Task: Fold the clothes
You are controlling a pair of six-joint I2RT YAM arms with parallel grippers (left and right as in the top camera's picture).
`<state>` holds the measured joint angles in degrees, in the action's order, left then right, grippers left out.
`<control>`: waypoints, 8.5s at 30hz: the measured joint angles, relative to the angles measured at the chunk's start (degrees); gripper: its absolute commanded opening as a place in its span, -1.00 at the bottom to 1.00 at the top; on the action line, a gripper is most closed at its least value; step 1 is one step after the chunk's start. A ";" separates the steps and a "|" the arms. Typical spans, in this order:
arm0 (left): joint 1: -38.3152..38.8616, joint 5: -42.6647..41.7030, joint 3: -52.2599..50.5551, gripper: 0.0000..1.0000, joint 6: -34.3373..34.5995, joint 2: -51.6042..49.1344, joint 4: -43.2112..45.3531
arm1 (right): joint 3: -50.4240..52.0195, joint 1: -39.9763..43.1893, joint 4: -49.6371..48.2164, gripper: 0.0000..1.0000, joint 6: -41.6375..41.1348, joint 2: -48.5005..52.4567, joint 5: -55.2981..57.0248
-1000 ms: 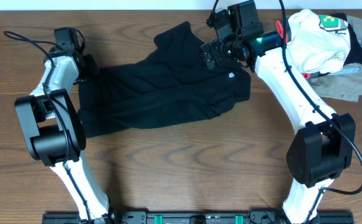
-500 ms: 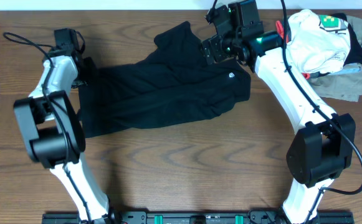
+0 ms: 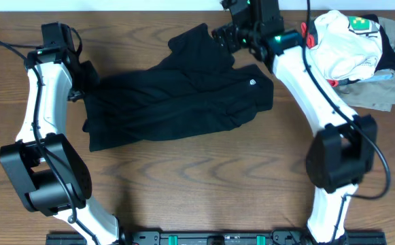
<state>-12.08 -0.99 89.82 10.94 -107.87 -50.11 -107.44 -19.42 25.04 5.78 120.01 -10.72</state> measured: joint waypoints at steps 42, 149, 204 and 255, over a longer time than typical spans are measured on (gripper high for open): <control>4.42 -1.62 0.00 -0.88 0.02 0.00 -1.07 | -29.77 -1.66 -11.50 0.43 -11.02 38.29 -2.93; -6.62 1.01 -14.36 0.96 -2.19 5.14 -2.51 | -19.82 11.39 60.57 0.08 -0.85 18.56 -0.81; -0.24 -22.95 -11.58 -0.88 -34.86 -10.12 4.09 | -20.00 12.44 56.68 0.92 2.25 14.99 -0.15; 17.77 -21.49 -5.77 -0.70 -4.90 3.58 1.49 | -20.00 12.09 56.78 0.89 2.25 14.99 -0.15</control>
<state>5.69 -22.48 84.05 6.04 -104.29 -48.62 -127.44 -7.33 81.82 8.03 135.00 -10.87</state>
